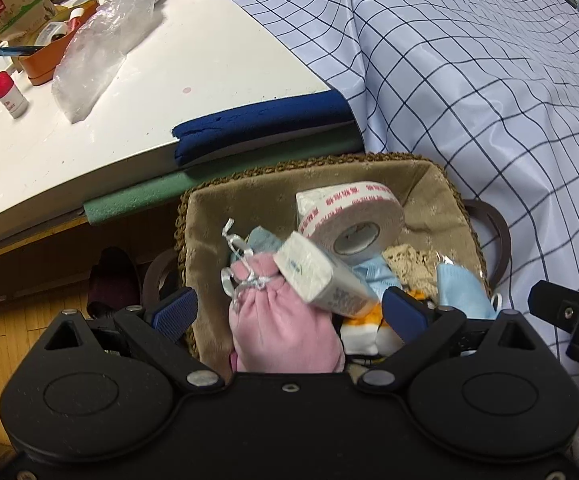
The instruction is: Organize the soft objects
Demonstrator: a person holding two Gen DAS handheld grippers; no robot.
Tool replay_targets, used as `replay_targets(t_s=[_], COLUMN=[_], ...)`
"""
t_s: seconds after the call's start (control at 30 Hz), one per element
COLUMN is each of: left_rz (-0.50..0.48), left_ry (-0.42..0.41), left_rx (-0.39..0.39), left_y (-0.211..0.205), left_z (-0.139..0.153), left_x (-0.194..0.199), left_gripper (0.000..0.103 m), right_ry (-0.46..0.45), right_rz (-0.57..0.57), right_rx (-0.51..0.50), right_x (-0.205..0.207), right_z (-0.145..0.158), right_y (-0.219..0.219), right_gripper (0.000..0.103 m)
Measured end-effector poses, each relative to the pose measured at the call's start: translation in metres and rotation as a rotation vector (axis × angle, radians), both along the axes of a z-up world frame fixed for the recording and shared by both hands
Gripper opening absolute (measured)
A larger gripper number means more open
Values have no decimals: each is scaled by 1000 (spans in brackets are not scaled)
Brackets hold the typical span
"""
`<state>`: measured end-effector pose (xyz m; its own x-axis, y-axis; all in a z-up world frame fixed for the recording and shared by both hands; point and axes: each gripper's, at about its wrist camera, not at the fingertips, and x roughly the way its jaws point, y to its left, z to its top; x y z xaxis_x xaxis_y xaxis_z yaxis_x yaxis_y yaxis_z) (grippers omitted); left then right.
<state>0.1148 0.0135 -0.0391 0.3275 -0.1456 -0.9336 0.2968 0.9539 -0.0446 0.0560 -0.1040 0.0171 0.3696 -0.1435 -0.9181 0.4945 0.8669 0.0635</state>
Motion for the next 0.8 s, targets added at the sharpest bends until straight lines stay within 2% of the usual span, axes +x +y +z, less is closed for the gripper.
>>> replay_targets(t_s=[0.27,0.6,0.7,0.8], left_rz=[-12,-51,-54,-49], left_ry=[-6,-34,-41,-45], left_rx=[7,21,30,29], left_y=[5,9,11,13], left_z=[8,19,20,21], left_x=[-20,-60,-70,-78], left_gripper=[95,95,95,95], right_ry=[14,18,12,5], right_rz=[3,-10,-14,-17], right_rx=[-6,-47,-68,-77], right_x=[-21,-60,-72,-81], right_z=[3,12,15,17], right_y=[5,8,11,13], right_gripper=[72,83,91,91])
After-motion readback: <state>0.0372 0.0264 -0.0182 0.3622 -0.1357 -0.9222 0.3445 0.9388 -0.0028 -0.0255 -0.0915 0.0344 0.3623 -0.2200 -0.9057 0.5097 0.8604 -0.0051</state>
